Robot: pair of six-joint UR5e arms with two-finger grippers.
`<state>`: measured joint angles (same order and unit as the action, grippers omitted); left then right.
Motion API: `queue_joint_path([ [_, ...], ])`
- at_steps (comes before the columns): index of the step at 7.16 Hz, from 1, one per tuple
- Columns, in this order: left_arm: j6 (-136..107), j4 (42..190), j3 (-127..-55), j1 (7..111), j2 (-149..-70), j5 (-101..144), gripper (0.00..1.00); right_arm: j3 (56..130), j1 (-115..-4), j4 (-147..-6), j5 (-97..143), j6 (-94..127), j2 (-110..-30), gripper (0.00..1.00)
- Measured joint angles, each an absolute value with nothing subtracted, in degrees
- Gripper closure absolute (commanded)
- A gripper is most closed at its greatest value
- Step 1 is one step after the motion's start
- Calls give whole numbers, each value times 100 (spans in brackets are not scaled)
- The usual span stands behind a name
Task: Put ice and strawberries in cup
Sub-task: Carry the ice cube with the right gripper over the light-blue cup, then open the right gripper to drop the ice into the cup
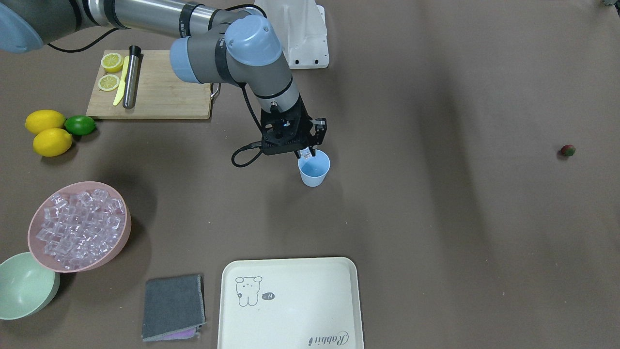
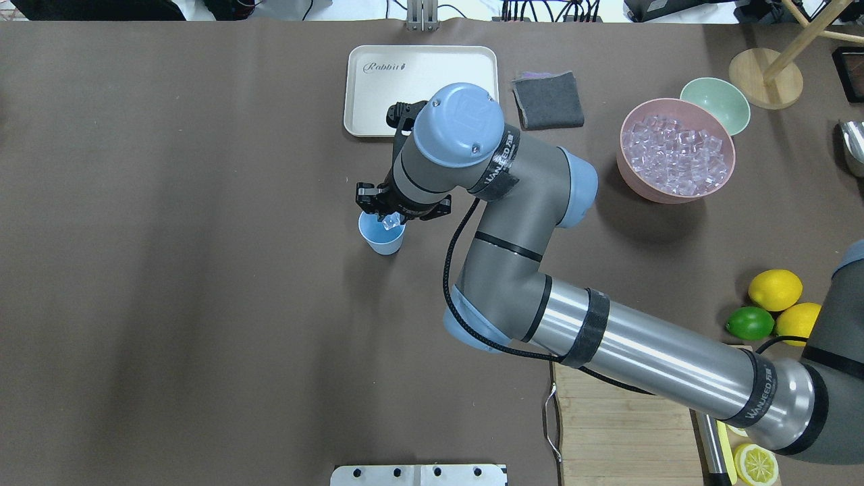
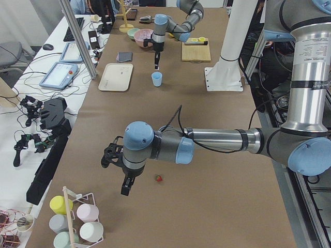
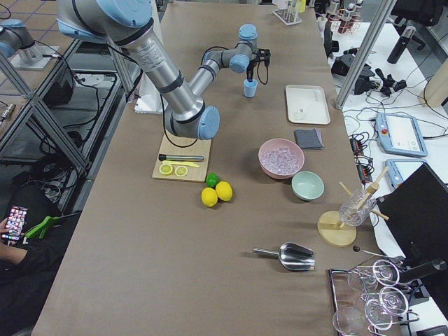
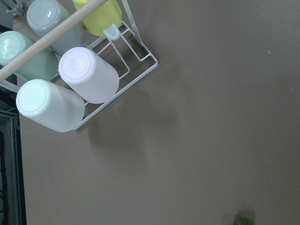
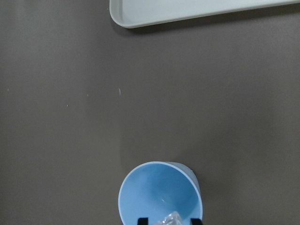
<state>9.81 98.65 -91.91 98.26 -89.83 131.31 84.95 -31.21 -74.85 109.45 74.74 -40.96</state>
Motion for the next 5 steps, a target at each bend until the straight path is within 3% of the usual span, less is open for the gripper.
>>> queue_joint_path([
  [1,983,9865,-9174,9826,-8983,13131,2,8436,-3063,-7485,10869,7495,-4043,79],
  [2,984,9868,-9152,9826,-8982,13131,2,8377,-3047,-7486,10840,7500,-3995,2],
  [5,987,9927,-9082,9826,-8982,13131,2,8324,-3082,-7507,10792,7541,-3931,1],
])
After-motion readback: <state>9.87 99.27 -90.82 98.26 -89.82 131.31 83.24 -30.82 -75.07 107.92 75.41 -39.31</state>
